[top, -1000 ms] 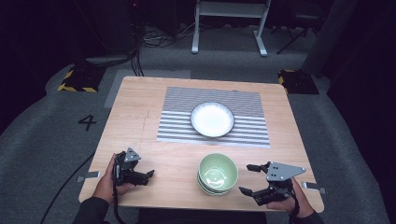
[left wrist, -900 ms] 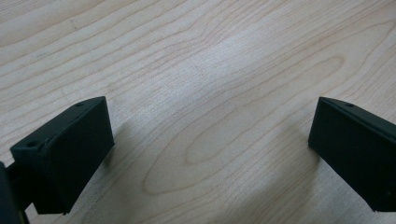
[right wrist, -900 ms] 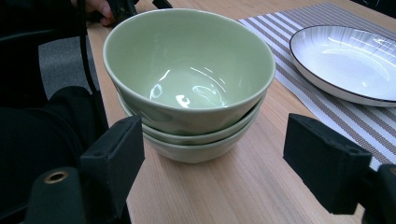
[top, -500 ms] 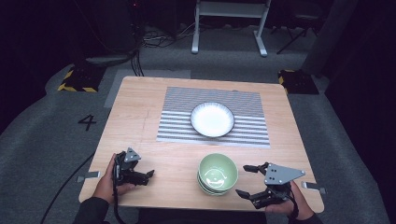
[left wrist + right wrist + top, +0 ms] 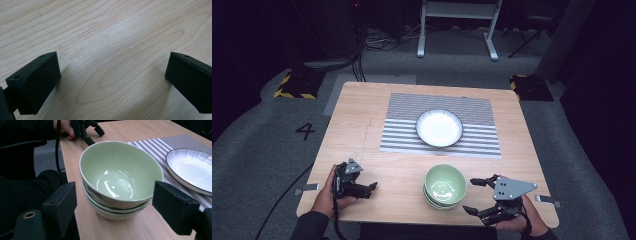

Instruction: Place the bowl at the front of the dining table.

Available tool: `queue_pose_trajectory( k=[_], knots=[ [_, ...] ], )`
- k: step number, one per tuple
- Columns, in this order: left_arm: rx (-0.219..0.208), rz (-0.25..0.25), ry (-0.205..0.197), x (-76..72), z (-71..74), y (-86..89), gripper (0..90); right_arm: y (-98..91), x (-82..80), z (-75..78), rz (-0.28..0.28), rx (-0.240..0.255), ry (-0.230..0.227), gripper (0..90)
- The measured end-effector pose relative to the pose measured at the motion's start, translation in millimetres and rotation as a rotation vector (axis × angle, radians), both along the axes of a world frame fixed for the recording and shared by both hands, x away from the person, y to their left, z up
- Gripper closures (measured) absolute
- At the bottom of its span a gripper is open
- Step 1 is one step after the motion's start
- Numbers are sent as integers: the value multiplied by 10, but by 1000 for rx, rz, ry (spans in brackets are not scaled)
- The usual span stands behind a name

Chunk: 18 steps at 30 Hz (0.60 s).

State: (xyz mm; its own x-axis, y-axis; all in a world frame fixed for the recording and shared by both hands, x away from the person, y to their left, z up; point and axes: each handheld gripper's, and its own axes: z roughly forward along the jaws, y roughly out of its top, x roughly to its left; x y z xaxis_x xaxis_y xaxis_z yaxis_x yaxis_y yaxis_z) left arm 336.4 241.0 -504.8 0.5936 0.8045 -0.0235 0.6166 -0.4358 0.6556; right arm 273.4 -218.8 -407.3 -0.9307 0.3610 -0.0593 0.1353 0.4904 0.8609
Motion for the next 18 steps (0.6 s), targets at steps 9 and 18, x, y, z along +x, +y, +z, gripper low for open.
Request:
queue_pose_trajectory(
  k=[9, 18],
  knots=[
    [0, 1, 0, -1, 0, 0, 0, 82, 5, -6, 20, -22, 6, 200],
    [0, 1, 0, -1, 0, 0, 0, 217, 10, 1, 69, -60, 23, 204]
  ],
)
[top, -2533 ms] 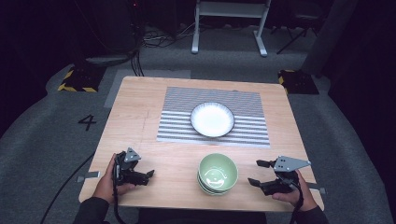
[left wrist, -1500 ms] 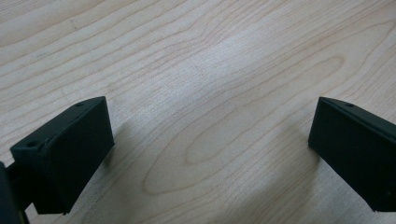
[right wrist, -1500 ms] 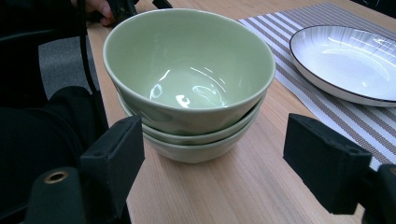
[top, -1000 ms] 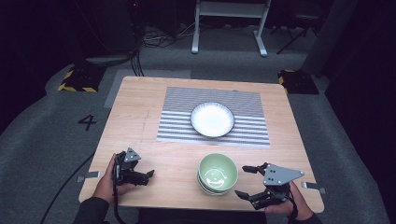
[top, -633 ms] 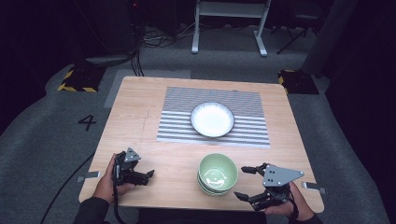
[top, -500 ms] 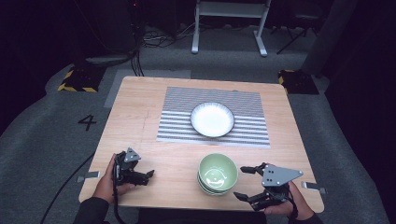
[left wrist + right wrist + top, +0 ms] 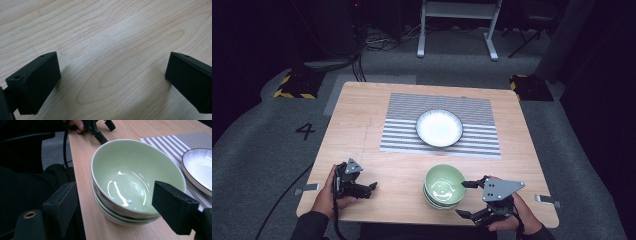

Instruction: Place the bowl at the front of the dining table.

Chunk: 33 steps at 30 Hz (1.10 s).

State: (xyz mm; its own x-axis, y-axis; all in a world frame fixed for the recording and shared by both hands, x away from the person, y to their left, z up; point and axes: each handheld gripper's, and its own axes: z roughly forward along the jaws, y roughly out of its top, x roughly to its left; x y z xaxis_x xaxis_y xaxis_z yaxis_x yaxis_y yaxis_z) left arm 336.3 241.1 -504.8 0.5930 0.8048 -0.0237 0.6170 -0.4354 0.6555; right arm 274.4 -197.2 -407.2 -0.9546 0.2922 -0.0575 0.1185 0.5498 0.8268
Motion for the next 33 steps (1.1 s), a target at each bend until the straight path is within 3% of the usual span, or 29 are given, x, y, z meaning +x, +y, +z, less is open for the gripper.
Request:
queue_pose_trajectory(
  k=[9, 18, 19, 22, 33],
  knots=[
    [0, 0, 0, 0, 0, 0, 0, 147, 48, -19, 54, -45, 29, 228],
    [-1, 0, 0, 0, 0, 0, 0, 297, 79, -32, 112, -100, 73, 321],
    [0, 0, 0, 0, 0, 0, 0, 342, 69, -36, 119, -132, 72, 341],
    [0, 0, 0, 0, 0, 0, 0, 386, 79, -50, 124, -156, 83, 418],
    [-1, 1, 0, 0, 0, 0, 0, 497, 113, -91, 155, -190, 123, 617]
  ],
)
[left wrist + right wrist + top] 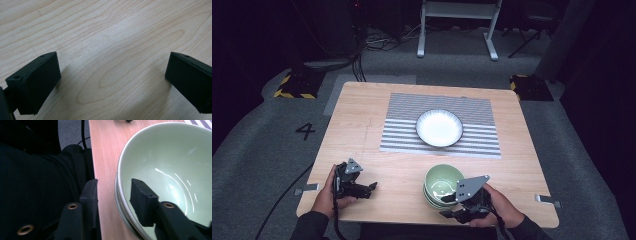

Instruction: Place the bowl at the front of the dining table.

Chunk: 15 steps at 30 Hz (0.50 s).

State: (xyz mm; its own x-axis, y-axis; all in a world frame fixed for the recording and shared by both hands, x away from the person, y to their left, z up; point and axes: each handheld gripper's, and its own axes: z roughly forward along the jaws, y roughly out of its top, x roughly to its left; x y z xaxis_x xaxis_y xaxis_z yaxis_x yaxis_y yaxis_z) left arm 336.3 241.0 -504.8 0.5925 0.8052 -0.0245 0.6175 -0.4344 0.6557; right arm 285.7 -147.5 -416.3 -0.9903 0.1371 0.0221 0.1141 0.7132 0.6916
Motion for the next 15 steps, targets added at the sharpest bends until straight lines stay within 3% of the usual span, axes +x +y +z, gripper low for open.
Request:
queue_pose_trajectory(
  k=[8, 15],
  knots=[
    [1, -1, -1, 0, 0, 1, 0, 13, 52, -17, -7, 6, 11, 744],
    [0, 0, 0, 0, 0, 0, 0, 33, 84, -25, 7, -9, 19, 782]
  ],
)
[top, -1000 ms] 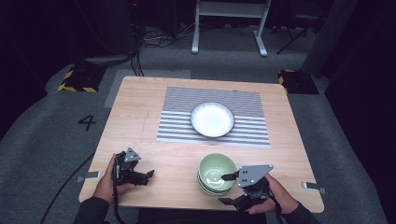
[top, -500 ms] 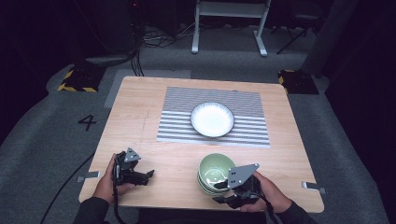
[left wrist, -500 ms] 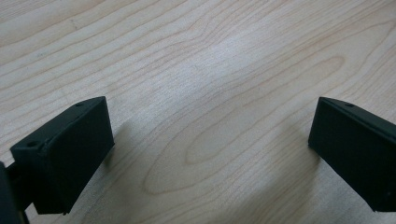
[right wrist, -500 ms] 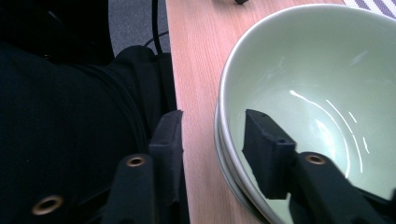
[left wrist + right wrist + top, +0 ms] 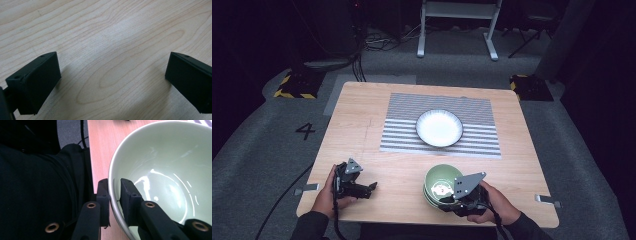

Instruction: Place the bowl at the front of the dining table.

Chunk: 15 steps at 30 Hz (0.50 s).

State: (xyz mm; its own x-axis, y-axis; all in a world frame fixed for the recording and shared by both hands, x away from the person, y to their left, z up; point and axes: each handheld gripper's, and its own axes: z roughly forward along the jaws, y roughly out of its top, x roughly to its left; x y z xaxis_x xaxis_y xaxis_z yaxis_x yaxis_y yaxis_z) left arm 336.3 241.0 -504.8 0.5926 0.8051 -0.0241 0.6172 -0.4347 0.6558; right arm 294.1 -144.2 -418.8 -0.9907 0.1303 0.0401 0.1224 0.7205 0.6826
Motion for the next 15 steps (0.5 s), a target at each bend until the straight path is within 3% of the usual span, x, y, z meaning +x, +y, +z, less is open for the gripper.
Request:
queue_pose_trajectory(
  k=[15],
  knots=[
    [0, 0, 0, 0, 0, 0, 0, 26, 58, 79, 20, 30, 45, 822]
  ],
)
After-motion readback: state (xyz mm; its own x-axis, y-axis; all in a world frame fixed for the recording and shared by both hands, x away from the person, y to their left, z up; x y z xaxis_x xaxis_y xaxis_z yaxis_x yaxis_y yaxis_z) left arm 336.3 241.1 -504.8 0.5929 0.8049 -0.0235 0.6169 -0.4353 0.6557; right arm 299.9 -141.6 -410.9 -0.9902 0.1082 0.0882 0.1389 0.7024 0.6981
